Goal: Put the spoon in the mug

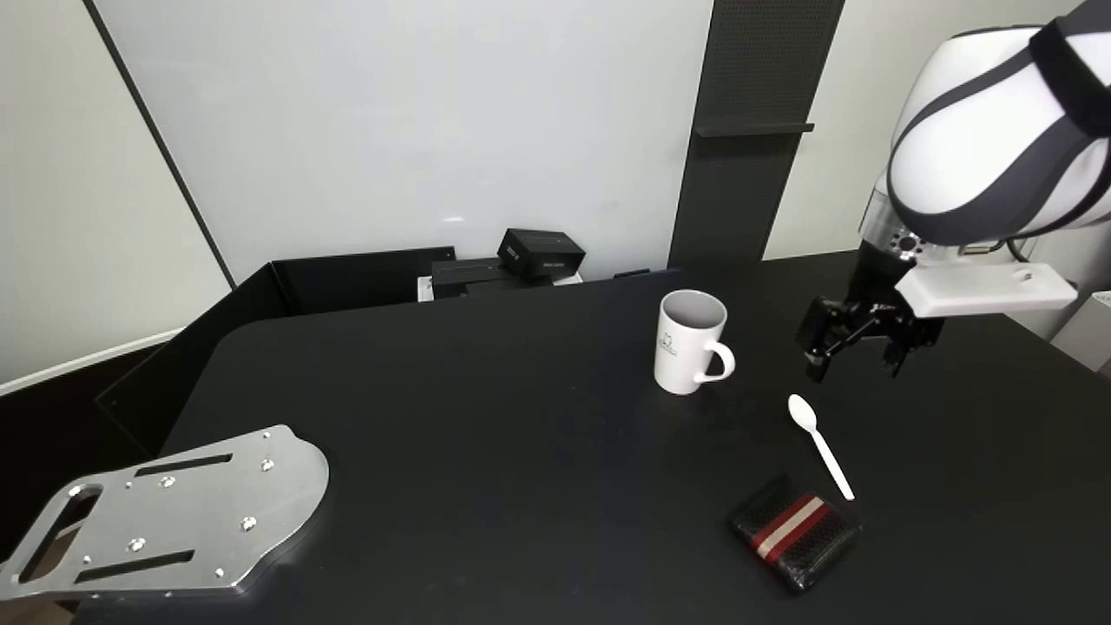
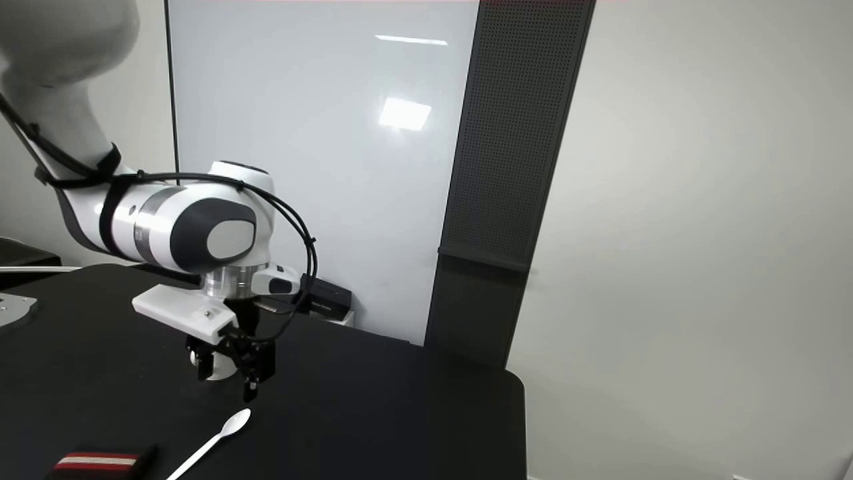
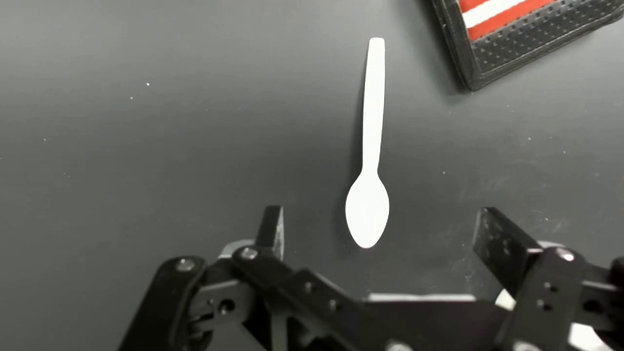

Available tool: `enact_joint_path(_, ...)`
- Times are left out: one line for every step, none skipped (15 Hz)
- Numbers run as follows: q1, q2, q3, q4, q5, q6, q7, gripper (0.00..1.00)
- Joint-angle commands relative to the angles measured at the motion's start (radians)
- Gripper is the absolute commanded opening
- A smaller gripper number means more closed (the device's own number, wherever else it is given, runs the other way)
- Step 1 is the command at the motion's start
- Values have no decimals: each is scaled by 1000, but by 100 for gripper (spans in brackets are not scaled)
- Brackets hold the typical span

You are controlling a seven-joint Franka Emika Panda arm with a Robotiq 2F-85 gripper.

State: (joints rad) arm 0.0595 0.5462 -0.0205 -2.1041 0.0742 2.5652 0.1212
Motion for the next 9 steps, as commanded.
enact_joint_path(27,69,-9,24,-15,38,60,100)
enact_joint_path(34,85,-9,29,-15,46,65,100)
enact_joint_path(42,98,-9,35,-15,59,70,100)
enact_joint_path(47,113,-7,43,-10,73,75,100)
enact_joint_path(55,125,-7,51,-8,88,81,100)
enact_joint_path(57,137,-4,56,-3,107,83,100)
enact_joint_path(60,147,-3,61,1,124,83,100)
enact_joint_path(61,159,-2,64,3,146,82,100)
enact_joint_path(66,168,-5,67,2,161,84,100)
